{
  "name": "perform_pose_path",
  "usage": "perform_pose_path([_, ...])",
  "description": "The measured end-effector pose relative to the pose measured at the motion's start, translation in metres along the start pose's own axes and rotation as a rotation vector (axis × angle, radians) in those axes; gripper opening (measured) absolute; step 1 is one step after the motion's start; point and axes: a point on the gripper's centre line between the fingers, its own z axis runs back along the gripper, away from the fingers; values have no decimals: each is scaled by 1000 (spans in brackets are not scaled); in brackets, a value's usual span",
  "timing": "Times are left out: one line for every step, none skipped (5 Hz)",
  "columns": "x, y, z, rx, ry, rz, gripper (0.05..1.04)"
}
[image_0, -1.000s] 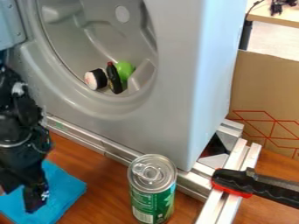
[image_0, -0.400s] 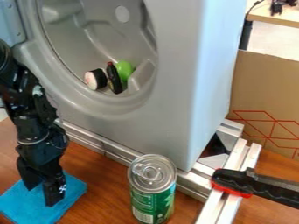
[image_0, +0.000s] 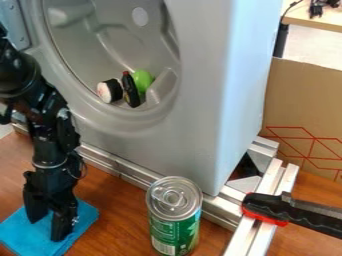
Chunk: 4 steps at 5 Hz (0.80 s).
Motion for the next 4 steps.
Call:
perform_pose_path([9, 14, 0, 30, 43, -24, 1000])
perform_pose_path([28, 41, 4, 67, 48, -8, 1000])
perform_pose_path([37, 68, 7, 102, 31, 67, 1001])
perform_pose_path([30, 70, 4, 98, 45, 92, 1001])
